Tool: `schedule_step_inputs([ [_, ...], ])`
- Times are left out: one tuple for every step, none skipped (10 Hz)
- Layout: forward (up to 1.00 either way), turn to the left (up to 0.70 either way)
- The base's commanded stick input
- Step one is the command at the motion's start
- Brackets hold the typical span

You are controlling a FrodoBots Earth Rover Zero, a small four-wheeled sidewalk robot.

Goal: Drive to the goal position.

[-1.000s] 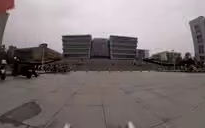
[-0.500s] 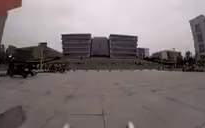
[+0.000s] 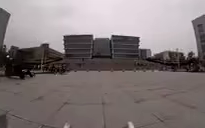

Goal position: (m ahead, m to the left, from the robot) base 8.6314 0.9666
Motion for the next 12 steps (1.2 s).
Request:
schedule_step_inputs([
  [0.7, 0.01],
  [0.7, 0.01],
  [0.7, 0.0],
  [0.7, 0.0],
  [0.7, 0.01],
  [0.7, 0.01],
  [0.7, 0.01],
  [0.7, 0.01],
  [0.7, 0.04],
  [0.7, 0.09],
  [0.7, 0.1],
  [0.7, 0.12],
])
